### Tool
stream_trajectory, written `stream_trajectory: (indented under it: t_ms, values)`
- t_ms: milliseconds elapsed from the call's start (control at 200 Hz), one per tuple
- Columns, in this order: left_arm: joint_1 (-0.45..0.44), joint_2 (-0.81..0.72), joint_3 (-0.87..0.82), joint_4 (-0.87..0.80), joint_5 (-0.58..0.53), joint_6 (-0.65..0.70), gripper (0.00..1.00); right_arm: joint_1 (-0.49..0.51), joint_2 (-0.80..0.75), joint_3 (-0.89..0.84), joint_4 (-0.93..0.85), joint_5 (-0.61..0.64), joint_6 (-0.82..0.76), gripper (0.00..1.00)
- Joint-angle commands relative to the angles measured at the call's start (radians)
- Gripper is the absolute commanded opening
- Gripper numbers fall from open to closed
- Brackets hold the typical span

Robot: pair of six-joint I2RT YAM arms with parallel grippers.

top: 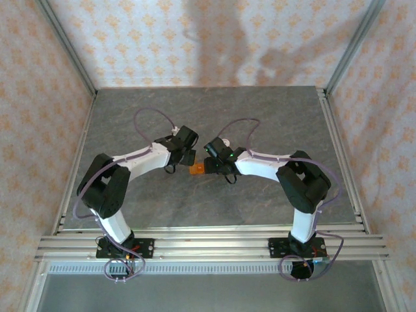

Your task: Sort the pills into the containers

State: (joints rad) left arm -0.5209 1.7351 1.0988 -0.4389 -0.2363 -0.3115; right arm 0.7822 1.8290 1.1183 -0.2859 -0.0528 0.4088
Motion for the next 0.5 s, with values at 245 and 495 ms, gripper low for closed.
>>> stream_trajectory:
  t_ms: [245, 495]
  values:
    - [0.004, -0.028, 0.027, -0.014, 0.07, -0.014, 1.0, -0.003, -0.004, 0.03, -0.097, -0.019, -0.017, 0.68]
    - [0.004, -0.165, -0.005, -0.001, 0.139, -0.075, 1.0, -0.004, -0.124, 0.105, -0.179, -0.009, -0.049, 0.69]
